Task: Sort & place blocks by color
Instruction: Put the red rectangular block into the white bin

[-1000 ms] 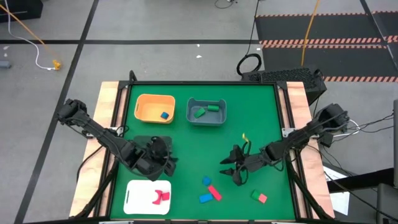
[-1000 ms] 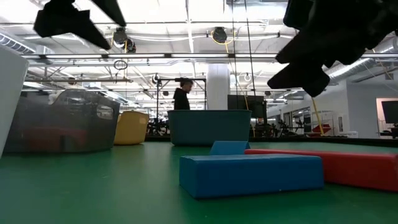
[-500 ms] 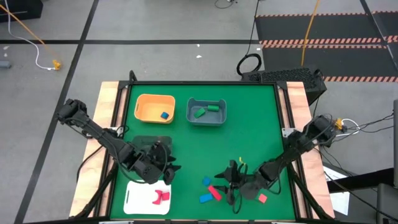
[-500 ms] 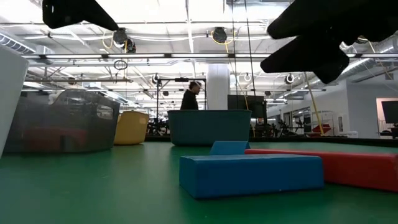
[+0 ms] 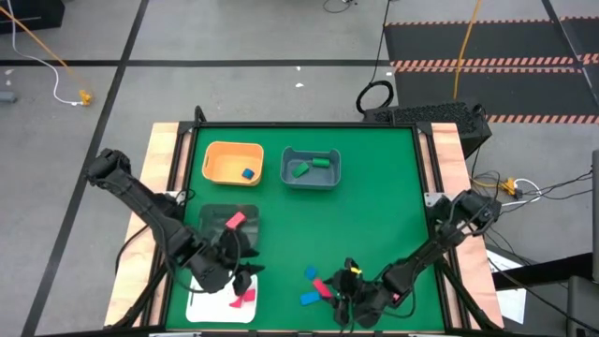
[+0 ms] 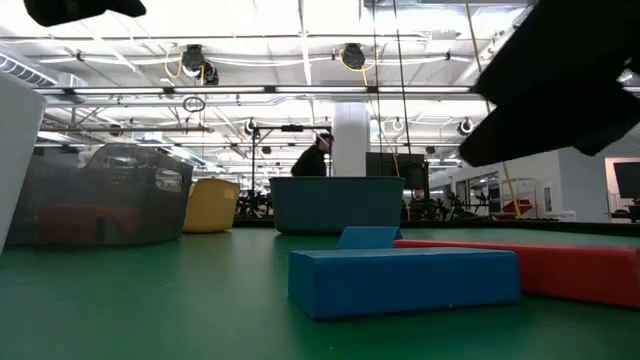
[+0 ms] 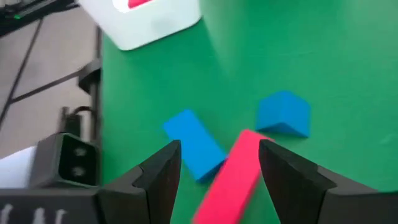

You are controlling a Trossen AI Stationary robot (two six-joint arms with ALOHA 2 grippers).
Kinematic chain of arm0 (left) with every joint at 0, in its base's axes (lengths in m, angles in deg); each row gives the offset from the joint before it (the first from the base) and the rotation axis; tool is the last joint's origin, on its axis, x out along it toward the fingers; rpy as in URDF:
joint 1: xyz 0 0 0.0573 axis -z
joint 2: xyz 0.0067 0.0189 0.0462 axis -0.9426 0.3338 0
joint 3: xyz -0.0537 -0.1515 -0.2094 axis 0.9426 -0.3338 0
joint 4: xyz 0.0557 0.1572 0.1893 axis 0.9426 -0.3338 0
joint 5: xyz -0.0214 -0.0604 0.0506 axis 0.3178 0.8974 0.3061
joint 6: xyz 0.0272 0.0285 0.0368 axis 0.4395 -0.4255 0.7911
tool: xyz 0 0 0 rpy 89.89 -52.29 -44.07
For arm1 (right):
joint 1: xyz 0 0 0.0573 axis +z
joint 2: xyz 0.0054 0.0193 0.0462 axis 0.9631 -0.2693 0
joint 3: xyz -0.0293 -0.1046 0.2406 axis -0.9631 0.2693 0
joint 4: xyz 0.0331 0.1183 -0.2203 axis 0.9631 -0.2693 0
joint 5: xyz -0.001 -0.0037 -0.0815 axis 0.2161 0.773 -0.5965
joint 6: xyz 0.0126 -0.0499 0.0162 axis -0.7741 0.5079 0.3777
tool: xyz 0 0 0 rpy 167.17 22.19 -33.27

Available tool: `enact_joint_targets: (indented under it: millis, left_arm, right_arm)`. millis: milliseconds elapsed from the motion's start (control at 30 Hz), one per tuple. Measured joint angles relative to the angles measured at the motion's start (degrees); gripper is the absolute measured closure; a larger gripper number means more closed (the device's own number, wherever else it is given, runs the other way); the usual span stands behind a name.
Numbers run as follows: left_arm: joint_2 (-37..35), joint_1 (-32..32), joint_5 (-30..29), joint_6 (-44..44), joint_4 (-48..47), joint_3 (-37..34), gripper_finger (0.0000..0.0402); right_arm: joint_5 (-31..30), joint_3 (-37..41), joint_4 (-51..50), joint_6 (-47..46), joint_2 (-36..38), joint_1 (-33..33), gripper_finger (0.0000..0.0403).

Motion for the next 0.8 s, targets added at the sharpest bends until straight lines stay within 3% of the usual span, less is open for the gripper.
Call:
enact_joint_targets:
  millis: [800]
  left_arm:
    - [0.00, 3.11, -1.64, 0.59, 0.01, 0.00, 0.0174]
  right_arm:
    - [-3.00, -0.37, 0.69, 6.81, -6.66, 2.74, 0.0197]
